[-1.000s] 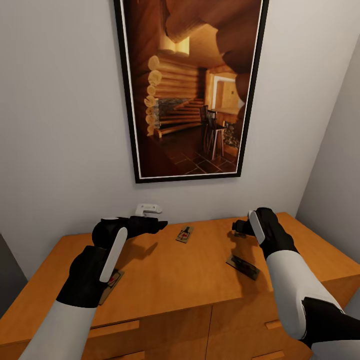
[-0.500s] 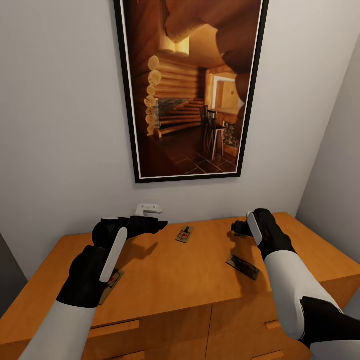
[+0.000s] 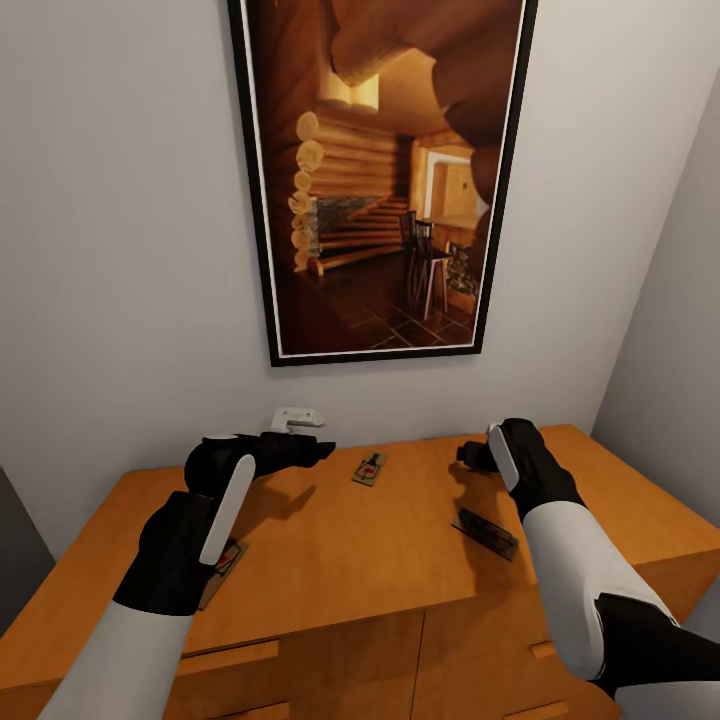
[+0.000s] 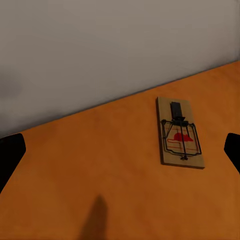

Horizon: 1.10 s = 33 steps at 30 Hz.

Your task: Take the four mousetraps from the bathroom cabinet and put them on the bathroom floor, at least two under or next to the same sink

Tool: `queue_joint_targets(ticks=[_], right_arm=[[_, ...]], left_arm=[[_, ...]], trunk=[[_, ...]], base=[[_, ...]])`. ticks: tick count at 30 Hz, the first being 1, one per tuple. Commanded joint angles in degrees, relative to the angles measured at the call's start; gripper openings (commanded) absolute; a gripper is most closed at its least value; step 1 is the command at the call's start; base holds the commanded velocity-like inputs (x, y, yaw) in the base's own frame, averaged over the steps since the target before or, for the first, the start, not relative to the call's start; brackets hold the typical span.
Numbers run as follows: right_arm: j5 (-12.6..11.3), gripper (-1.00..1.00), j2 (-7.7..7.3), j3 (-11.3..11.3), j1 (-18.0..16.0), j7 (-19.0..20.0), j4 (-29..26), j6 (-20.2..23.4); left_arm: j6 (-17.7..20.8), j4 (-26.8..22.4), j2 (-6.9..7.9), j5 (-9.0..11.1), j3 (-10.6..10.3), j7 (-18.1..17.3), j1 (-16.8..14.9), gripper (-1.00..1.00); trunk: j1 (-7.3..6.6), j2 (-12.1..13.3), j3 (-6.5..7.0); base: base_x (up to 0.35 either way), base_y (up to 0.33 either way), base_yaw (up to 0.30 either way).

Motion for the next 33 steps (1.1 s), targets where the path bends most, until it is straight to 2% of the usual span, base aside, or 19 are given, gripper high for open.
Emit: queue_joint_targets(ticks=[1, 25, 26, 33], right_arm=[[-1.23, 1.0, 0.09, -0.22, -0.01, -0.29, 1.74, -0.17], [-1.29, 1.0, -0.1, -0.3, -0.01, -0.32, 3.23, -1.27], [-1.3, -1.0, -0.13, -0.31, -0.01, -0.32, 3.25, -1.27], [-1.35, -1.0, -0.35, -0.33, -0.01, -0.32, 3.57, -1.22]], left_arm=[[0.25, -0.04, -0.02, -0.15, 0.04, -0.26, -0.05, 1.0], [0.25, -0.04, -0.02, -0.15, 0.04, -0.26, -0.05, 1.0], [0.25, -0.04, -0.02, -0.15, 0.04, -0.26, -0.05, 1.0], [0.24, -0.04, -0.02, -0.15, 0.04, -0.26, -0.05, 1.0]], trunk=[[0.01, -0.03, -0.08], [0.01, -0.03, -0.08], [0.01, -0.03, -0.08], [0.01, -0.03, -0.08]], base=[[0.0, 0.0, 0.0], [0.0, 0.0, 0.0], [0.0, 0.0, 0.0], [0.0, 0.0, 0.0]])
